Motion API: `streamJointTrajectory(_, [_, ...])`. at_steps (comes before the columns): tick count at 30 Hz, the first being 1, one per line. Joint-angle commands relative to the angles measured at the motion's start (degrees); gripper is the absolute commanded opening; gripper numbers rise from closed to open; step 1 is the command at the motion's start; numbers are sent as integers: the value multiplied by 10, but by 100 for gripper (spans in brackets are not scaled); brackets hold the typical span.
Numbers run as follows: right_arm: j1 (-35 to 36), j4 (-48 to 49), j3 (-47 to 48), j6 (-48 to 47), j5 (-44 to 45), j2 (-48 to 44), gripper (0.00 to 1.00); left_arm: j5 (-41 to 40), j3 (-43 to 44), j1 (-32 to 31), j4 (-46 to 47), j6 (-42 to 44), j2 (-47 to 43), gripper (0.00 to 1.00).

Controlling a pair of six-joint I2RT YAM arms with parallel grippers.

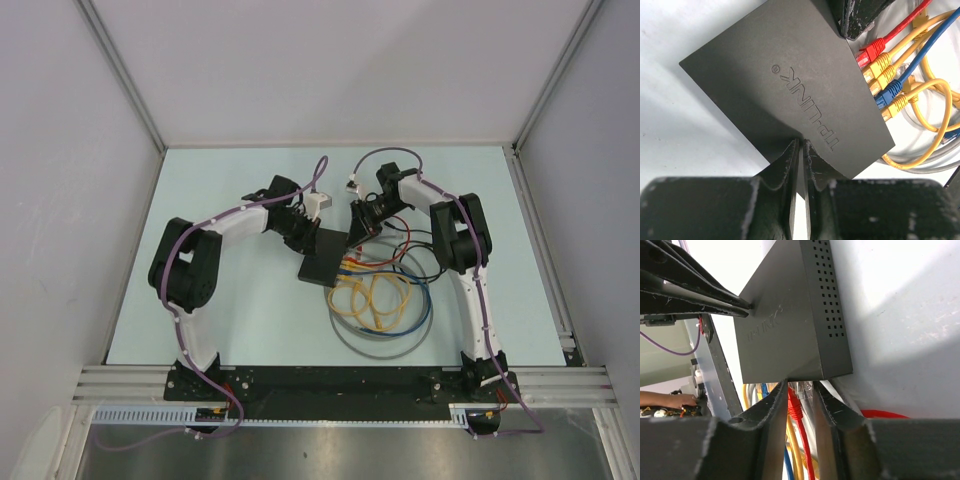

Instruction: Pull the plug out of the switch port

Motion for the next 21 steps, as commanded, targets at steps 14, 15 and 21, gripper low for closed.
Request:
streamJointTrajectory(14, [10, -42, 5, -107, 23, 17, 21, -41, -3, -15, -8, 21, 24, 14])
streamJointTrajectory(15, [9, -42, 5, -108, 27, 18, 19, -41, -3, -16, -8, 21, 25, 14])
streamJointTrajectory(21, [8, -40, 5, -107, 62, 16, 7, -44, -4, -18, -7, 23, 23, 14])
